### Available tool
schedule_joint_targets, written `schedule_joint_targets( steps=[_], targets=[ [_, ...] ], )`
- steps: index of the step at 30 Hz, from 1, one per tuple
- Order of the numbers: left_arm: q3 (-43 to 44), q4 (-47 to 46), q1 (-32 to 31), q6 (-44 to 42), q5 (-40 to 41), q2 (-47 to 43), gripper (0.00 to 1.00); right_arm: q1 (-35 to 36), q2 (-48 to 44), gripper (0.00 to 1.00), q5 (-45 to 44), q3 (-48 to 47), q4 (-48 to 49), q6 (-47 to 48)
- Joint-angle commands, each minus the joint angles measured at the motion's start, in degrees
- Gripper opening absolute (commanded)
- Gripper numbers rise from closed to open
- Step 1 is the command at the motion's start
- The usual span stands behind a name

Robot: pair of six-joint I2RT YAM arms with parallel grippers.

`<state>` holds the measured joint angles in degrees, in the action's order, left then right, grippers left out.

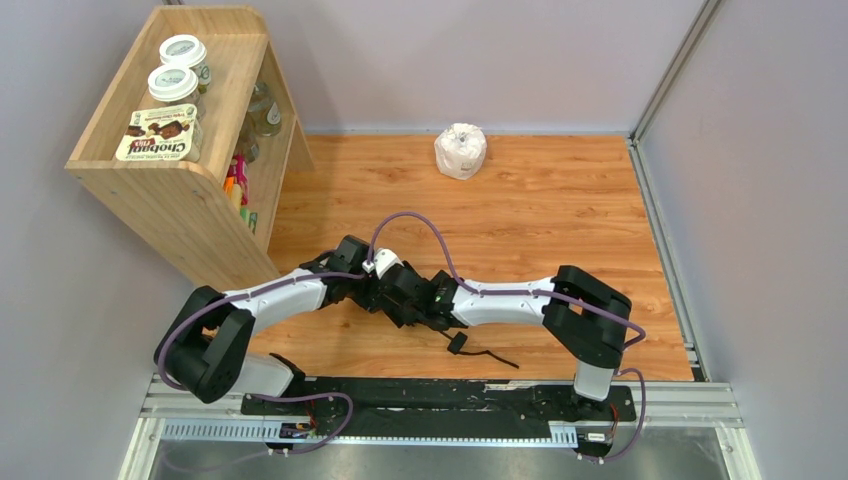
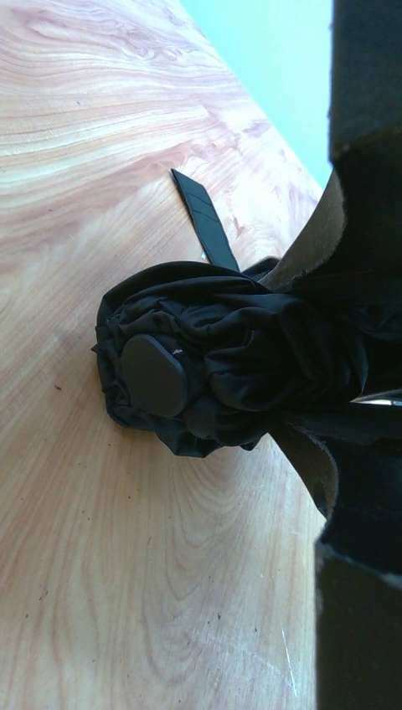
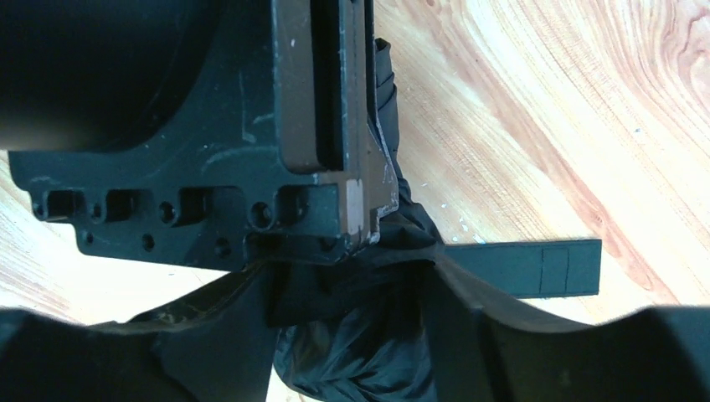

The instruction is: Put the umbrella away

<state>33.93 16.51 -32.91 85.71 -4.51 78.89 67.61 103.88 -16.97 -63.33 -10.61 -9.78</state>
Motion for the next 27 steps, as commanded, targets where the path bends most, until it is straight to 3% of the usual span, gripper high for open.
schedule_joint_targets(
  steps=[1,6,14,20,27],
  targets=[
    [-2.03,14.51,-2.78,-0.72,3.73,3.81,0.0,1.38,3.36,0.67,1.84,1.01,0.41,6.09],
    [-1.77,14.69,-2.86,-0.81,3.55,3.73,0.0,1.29,3.61,0.72,3.88,2.6,0.68,7.58],
    [-1.76,15.13,-2.78,-0.98,3.28,2.93,0.0,1.29,6.25,0.83,-2.35,3.74,0.24,8.99],
    [-1.94,15.48,-2.86,-0.64,3.63,2.14,0.0,1.38,6.34,0.84,-8.24,5.15,-0.64,9.43],
    [-3.08,13.9,-2.78,-0.2,3.37,1.88,0.0,0.85,0.62,0.79,-7.37,10.51,4.11,10.05]
  ],
)
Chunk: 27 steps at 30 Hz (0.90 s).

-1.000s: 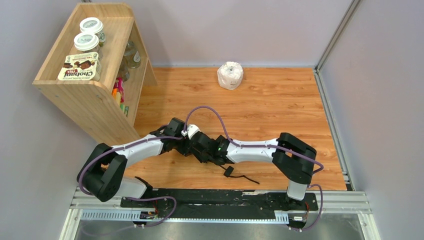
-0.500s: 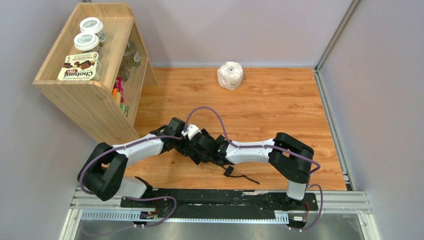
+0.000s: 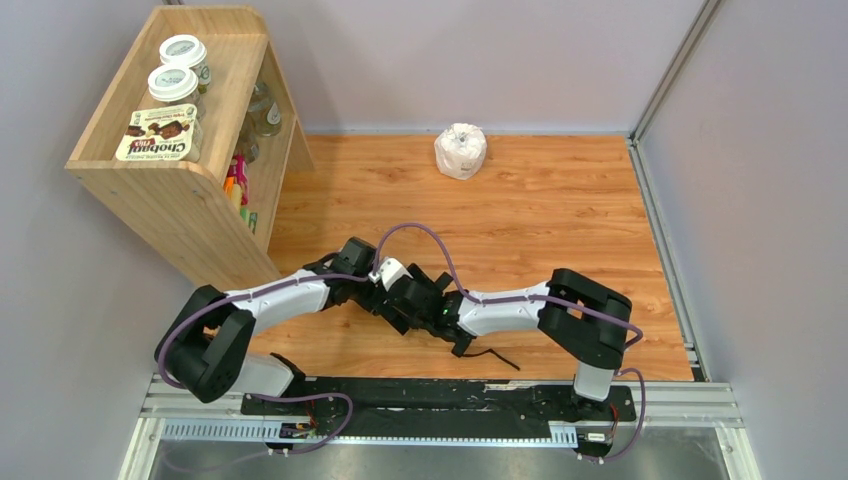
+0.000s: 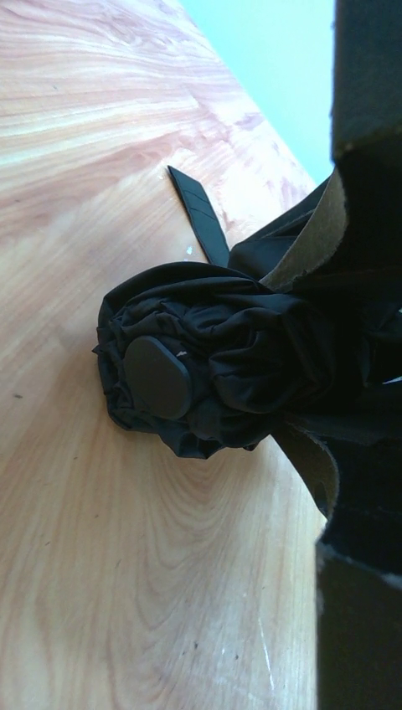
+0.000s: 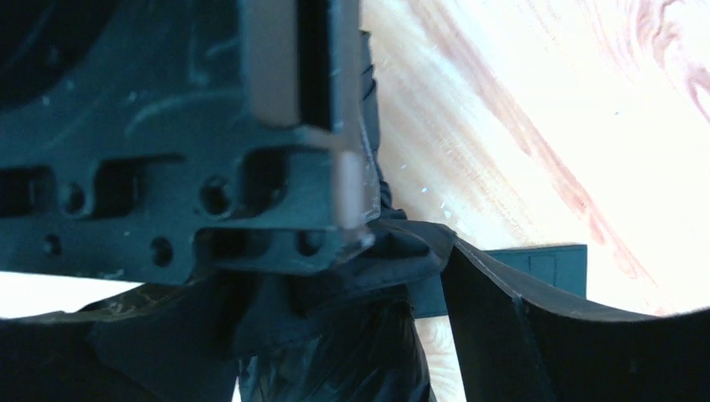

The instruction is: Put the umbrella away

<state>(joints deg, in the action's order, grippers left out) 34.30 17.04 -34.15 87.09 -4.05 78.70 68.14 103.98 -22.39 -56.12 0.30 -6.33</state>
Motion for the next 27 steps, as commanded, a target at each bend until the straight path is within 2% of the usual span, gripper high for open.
schedule_joint_targets(
  steps=[1,5,8,12,13,14,16,18,19,20,25,27],
  targets=[
    [-3.98,12.07,-1.53,-1.4,2.39,1.99,0.0,0.15,1.47,0.75,-2.91,2.6,-6.71,6.68],
    [-4.6,11.26,-1.62,-0.87,1.33,2.08,0.0,0.15,5.87,0.6,-5.55,-0.13,-6.97,4.31],
    [-5.12,11.35,-1.53,-0.69,2.12,0.76,0.0,0.06,5.27,0.46,-6.08,2.23,-5.66,2.55],
    [-7.32,6.54,-1.53,-0.69,2.82,-1.44,0.0,-1.95,3.07,0.1,-3.11,7.5,-2.41,0.53],
    [-8.11,5.3,-1.62,-1.3,3.0,-2.05,0.07,-2.83,2.72,0.01,-1.7,8.65,-1.71,0.27],
    [-8.46,3.89,-1.62,-1.74,3.52,-2.32,0.15,-3.71,2.28,0.0,0.22,9.53,-0.83,0.35],
    [-8.73,3.36,-1.36,-3.06,5.44,-4.07,0.42,-5.38,1.58,0.0,4.79,11.55,2.24,0.0],
    [-9.69,1.87,-1.01,-4.47,7.3,-6.43,0.58,-6.87,0.0,0.0,9.89,14.79,6.8,0.35],
    [-10.04,0.9,-0.66,-5.86,7.65,-7.23,0.62,-7.58,-0.62,0.0,12.44,16.11,8.3,0.18],
    [-10.57,-0.67,-0.48,-6.49,8.18,-8.89,0.78,-8.45,-1.15,0.0,14.81,17.08,9.45,0.09],
    [-11.98,-2.0,0.75,-8.07,10.21,-13.74,0.79,-13.2,-0.89,0.0,27.65,18.85,12.71,-1.93],
    [-14.43,-7.77,1.36,-8.25,9.86,-16.37,0.79,-15.13,-0.1,0.0,32.04,18.68,13.15,-2.63]
  ],
)
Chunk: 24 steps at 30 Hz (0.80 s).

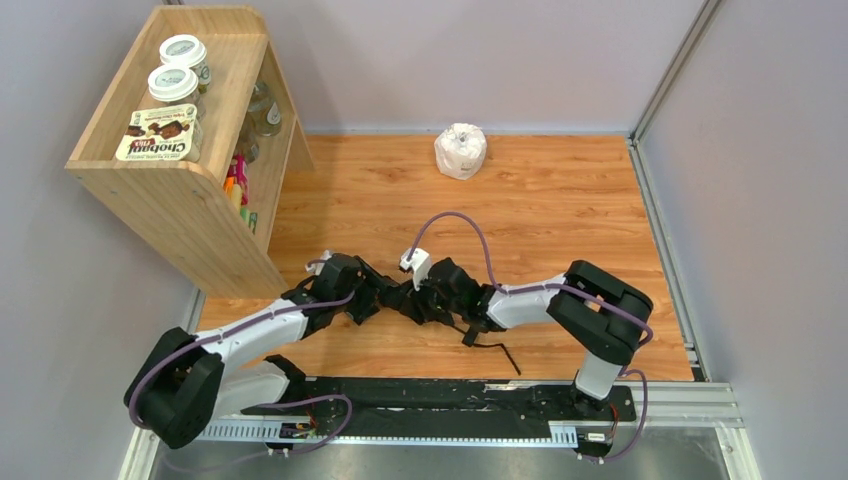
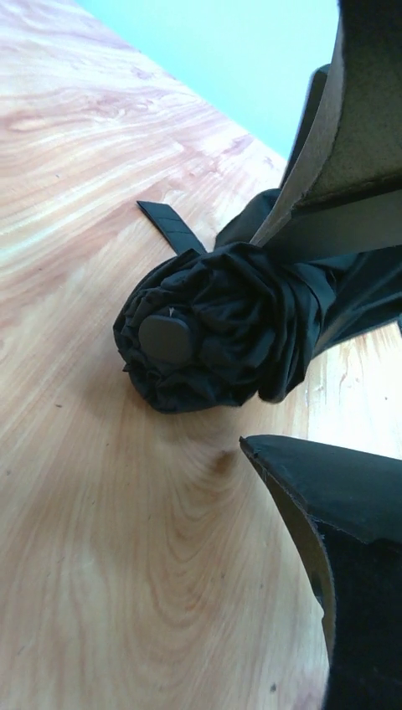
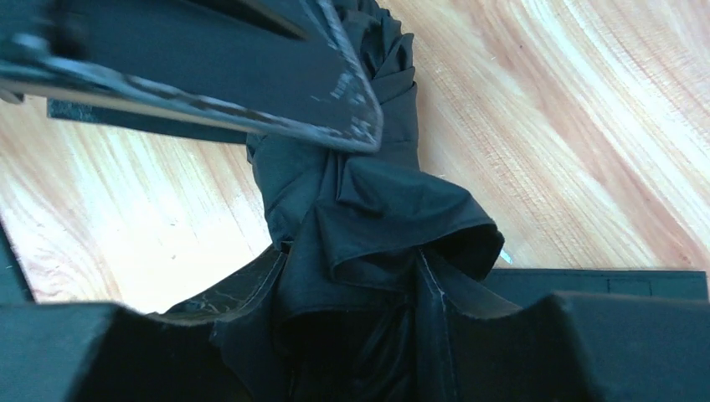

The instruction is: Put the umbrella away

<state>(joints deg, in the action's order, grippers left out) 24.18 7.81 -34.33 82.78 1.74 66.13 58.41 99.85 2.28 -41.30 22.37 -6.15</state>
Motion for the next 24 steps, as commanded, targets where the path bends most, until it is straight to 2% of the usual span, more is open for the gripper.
schedule_joint_targets(
  steps=[1,5,8,14,19,21,22,24],
  targets=[
    [-5.54,-0.41,1.54,-4.21,3.98,-4.94,0.79,-6.28,4.47,0.0,10.52,3.34,-9.01,-3.25],
    [-4.94,-2.19,1.54,-5.61,3.01,-4.17,0.79,-10.76,7.45,0.0,25.44,0.79,-9.01,-7.9],
    [-3.88,-3.4,1.54,-7.1,1.0,-1.45,0.79,-12.97,10.7,0.0,33.47,-2.11,-10.59,-10.54],
    [-1.95,-5.26,0.32,-6.06,-2.69,7.86,0.8,-15.52,16.42,0.0,42.62,-8.61,-14.98,-14.94],
    [-1.86,-3.43,-0.92,-4.39,-2.53,11.56,0.77,-16.22,19.41,0.0,47.45,-13.97,-20.86,-14.77],
    [-2.21,-3.24,-1.01,-4.56,-2.18,12.27,0.65,-16.92,20.46,0.0,49.65,-15.21,-21.67,-14.85],
    [-2.56,-3.24,-1.01,-4.73,-1.92,12.44,0.49,-17.28,20.9,0.0,50.7,-15.56,-21.93,-15.03],
    [-3.26,-3.33,-1.01,-4.74,-1.91,12.62,0.27,-17.8,20.91,0.0,50.55,-16.53,-24.98,-14.16]
  ],
)
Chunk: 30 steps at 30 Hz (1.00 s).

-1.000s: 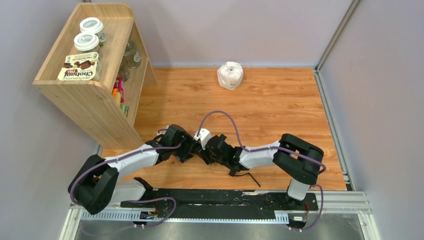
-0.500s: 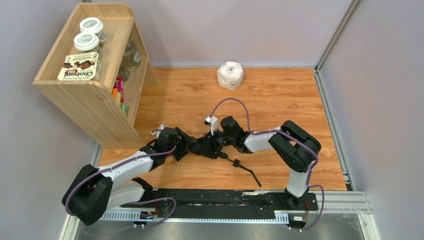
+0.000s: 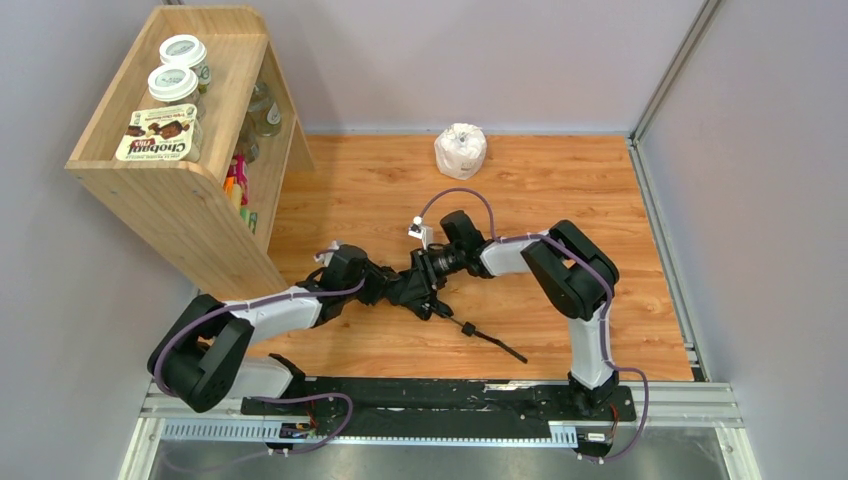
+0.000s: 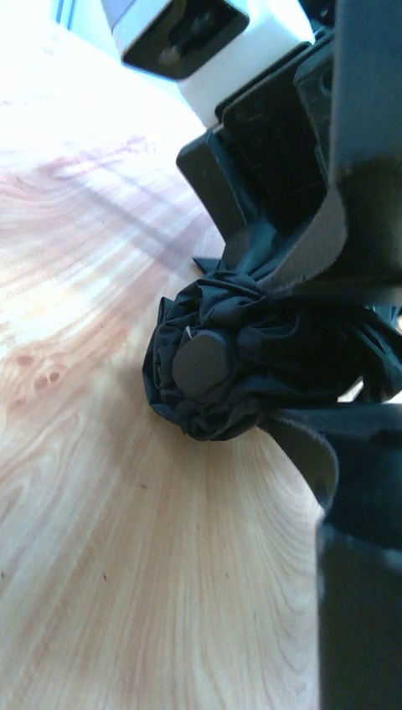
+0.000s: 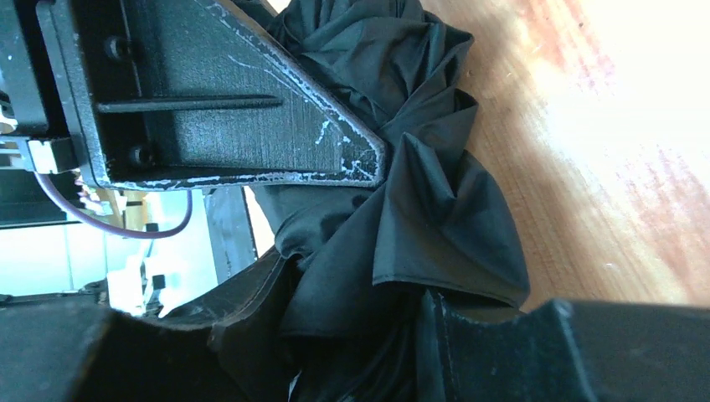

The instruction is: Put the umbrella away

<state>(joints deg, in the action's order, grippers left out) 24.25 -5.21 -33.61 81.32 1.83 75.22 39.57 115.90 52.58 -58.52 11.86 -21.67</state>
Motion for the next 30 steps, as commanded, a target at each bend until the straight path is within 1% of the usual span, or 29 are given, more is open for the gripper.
schedule_joint_targets(
  steps=[1,2,3,5,6,7,8,9,11,12,13,14,17,19,22,25,26,28,30],
  targets=[
    [-3.59,9.52,-1.73,-3.27,-2.0,3.53,0.22,1.03,4.52,0.0,-0.02,0.69,-14.75,1.54],
    [-3.77,9.78,-1.73,-3.27,-2.0,3.53,0.13,0.95,4.08,0.0,0.07,0.69,-14.76,1.37],
    [-3.77,9.96,-1.73,-3.18,-2.17,3.53,0.11,0.86,3.38,0.0,-0.1,0.52,-15.02,1.02],
    [-3.42,10.92,-1.73,-3.01,-2.44,3.53,0.0,0.95,1.89,0.06,-1.5,-0.1,-16.24,0.58],
    [-3.25,11.36,-1.81,-2.57,-2.53,3.62,0.0,0.95,1.01,0.11,-2.21,-0.36,-16.43,0.06],
    [-3.07,11.71,-1.73,-2.57,-2.96,3.36,0.0,0.95,-0.48,0.2,-2.91,-0.45,-16.43,-0.82],
    [-2.81,12.24,-1.73,-2.13,-3.05,3.27,0.0,1.03,-1.8,0.25,-3.88,-0.71,-16.69,-1.09],
    [-1.93,14.51,-1.73,-1.78,-2.79,3.0,0.0,1.21,-3.21,0.36,-5.54,-0.98,-17.47,-1.01],
    [-0.79,17.59,-1.73,-1.16,-2.36,2.74,0.0,2.08,-6.81,0.53,-10.45,-1.07,-19.14,0.13],
    [-0.44,18.82,-1.73,-1.08,-2.09,2.65,0.0,2.7,-8.91,0.62,-12.91,-0.98,-19.85,1.36],
    [-0.26,19.18,-1.73,-0.81,-2.0,2.48,0.0,3.75,-11.02,0.7,-16.07,-0.63,-20.29,2.24],
    [-0.34,19.45,-1.73,-0.2,-2.09,2.47,0.0,4.37,-12.87,0.77,-19.32,-0.02,-20.21,3.2],
    [0.36,20.68,-1.82,0.33,-2.09,2.65,0.0,7.18,-18.32,0.9,-26.71,2.53,-18.54,5.41],
    [0.71,21.91,-1.81,0.77,-2.09,2.91,0.0,10.16,-20.79,0.95,-33.47,3.41,-18.97,7.77],
    [1.41,24.28,-1.81,1.65,-2.44,3.53,0.0,16.57,-21.94,0.97,-45.68,3.42,-20.2,11.11],
    [2.38,25.95,-1.9,2.35,-2.79,4.49,0.0,22.9,-20.28,0.97,-63.33,3.07,-20.47,14.19],
    [2.82,26.91,-1.82,2.53,-2.79,4.67,0.0,24.75,-19.31,0.96,-68.17,3.15,-19.86,14.72],
    [3.17,27.54,-1.81,2.88,-3.14,5.11,0.0,26.95,-16.86,0.93,-73.21,2.8,-19.24,15.95],
    [3.61,28.15,-1.81,2.97,-3.14,5.37,0.0,28.19,-15.09,0.84,-77.0,2.71,-18.1,16.57]
  ],
)
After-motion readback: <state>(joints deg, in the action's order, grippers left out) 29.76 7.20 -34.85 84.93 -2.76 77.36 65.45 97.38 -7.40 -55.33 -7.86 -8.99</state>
